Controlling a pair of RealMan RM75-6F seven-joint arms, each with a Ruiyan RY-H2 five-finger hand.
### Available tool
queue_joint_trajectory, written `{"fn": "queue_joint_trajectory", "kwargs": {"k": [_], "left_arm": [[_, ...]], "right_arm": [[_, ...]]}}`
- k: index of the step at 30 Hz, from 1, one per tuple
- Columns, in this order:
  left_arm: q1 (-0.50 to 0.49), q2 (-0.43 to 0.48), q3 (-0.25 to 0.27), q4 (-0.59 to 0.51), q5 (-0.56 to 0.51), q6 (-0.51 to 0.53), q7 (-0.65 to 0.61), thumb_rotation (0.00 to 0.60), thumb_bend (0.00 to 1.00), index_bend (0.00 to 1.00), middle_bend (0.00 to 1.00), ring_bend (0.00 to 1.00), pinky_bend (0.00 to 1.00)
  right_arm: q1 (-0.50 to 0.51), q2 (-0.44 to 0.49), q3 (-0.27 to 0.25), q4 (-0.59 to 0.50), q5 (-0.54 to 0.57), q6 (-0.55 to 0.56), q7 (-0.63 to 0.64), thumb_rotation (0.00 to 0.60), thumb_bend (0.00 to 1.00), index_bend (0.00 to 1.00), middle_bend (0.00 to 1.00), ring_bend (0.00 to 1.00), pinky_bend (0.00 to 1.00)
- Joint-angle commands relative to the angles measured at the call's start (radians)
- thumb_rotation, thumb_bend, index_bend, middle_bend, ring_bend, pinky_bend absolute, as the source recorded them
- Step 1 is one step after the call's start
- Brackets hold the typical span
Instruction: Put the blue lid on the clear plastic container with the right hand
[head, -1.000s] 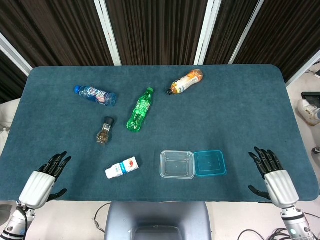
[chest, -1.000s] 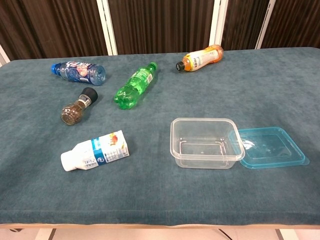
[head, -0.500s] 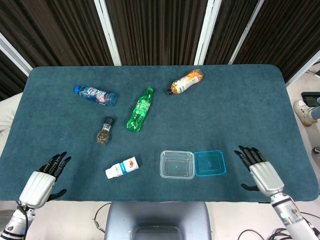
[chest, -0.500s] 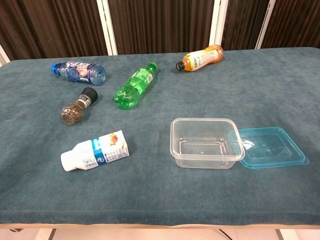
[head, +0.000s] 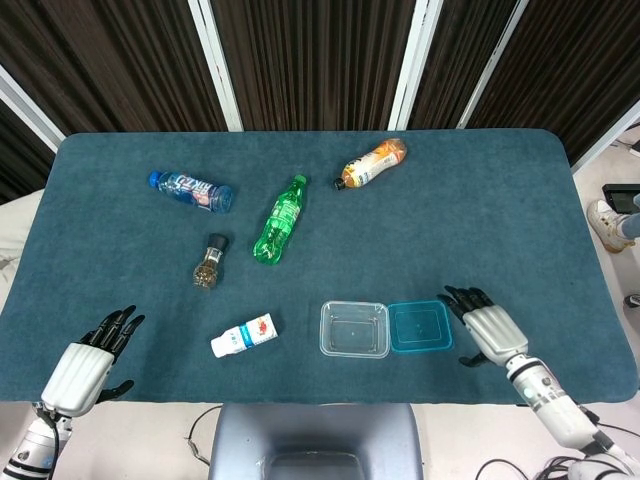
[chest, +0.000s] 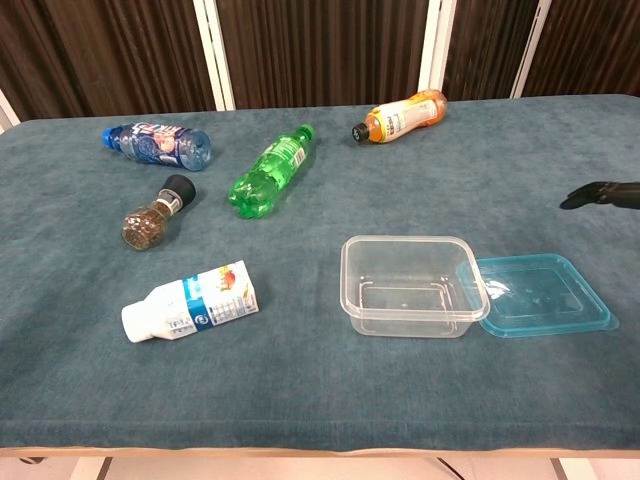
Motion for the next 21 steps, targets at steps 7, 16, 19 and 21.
{"fn": "queue_joint_trajectory", "kwargs": {"k": [7, 16, 19, 21], "left_arm": [[-0.008, 0.013, 0.01, -0.015, 0.0, -0.026, -0.008, 0.6, 0.34, 0.07, 0.01, 0.09, 0.44], [-0.006, 0.014, 0.009, -0.02, -0.005, -0.025, -0.001, 0.6, 0.34, 0.07, 0.01, 0.09, 0.44], [-0.006, 0.014, 0.01, -0.021, -0.001, -0.024, 0.001, 0.6, 0.34, 0.07, 0.01, 0.09, 0.44], [-0.006, 0.014, 0.01, -0.02, -0.002, -0.025, 0.002, 0.6, 0.34, 0.07, 0.01, 0.09, 0.44]], "right_arm": [[0.082, -0.079, 0.033, 0.033, 0.141, -0.101, -0.092, 0.6, 0.2, 0.09, 0.12, 0.1, 0.1], [0.122, -0.123, 0.027, 0.061, 0.234, -0.125, -0.147, 0.6, 0.2, 0.09, 0.12, 0.11, 0.1], [0.132, -0.134, 0.022, 0.066, 0.248, -0.129, -0.154, 0.6, 0.2, 0.09, 0.12, 0.11, 0.1], [0.137, -0.143, 0.019, 0.072, 0.254, -0.131, -0.155, 0.6, 0.2, 0.09, 0.12, 0.11, 0.1]]}}
